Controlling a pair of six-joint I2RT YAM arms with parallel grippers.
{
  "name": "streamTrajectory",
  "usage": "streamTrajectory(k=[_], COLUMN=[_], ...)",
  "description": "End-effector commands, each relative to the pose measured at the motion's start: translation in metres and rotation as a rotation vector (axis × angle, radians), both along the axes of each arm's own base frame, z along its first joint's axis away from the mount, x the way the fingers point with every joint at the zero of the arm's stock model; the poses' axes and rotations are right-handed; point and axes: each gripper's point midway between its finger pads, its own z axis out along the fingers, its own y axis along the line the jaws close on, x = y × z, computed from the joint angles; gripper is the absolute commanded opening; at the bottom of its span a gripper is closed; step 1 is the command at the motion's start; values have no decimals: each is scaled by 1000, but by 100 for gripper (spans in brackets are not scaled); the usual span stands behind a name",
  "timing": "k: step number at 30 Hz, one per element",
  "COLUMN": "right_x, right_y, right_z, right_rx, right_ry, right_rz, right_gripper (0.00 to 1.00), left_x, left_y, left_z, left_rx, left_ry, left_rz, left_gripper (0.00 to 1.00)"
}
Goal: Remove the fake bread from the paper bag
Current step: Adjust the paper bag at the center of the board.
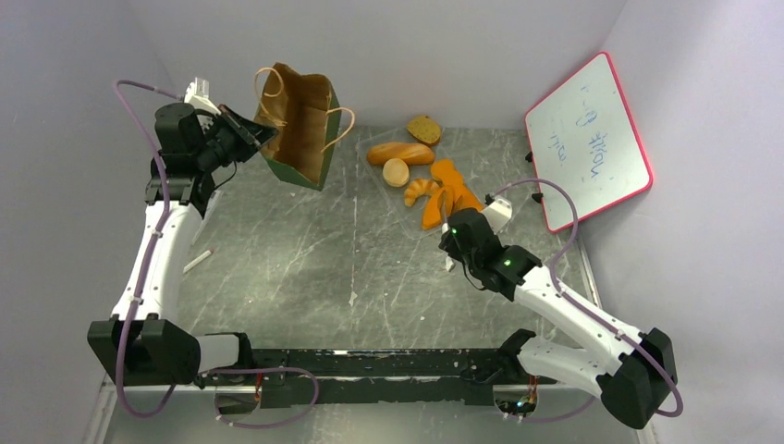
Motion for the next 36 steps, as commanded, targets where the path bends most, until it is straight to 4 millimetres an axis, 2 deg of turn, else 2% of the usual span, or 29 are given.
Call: streamTrajectory(k=[1, 11, 21, 27, 31, 36], right_x=[11, 17, 23, 21, 20, 19], right_y=[0, 0, 22, 62, 94, 128], right_z=[13, 41, 60, 69, 62, 43], right_rx=[-7, -15, -76, -138, -157, -204], right_ry=[-55, -123, -181, -235, -261, -279], right_rz=[-12, 6, 90, 182, 248, 323], right_gripper=[43, 42, 42, 41, 41, 41], left_x=[-10, -19, -24, -22, -20, -16], left_y=[-4, 4, 8, 14, 17, 20], left_z=[-2, -24, -60, -72, -78, -84], left_rx=[-89, -116, -185, -203, -214, -230], left_ry=[28, 83, 154, 195, 213, 233], left_rz=[-32, 0, 11, 41, 62, 88], left_gripper=[7, 7, 7, 7, 7, 7])
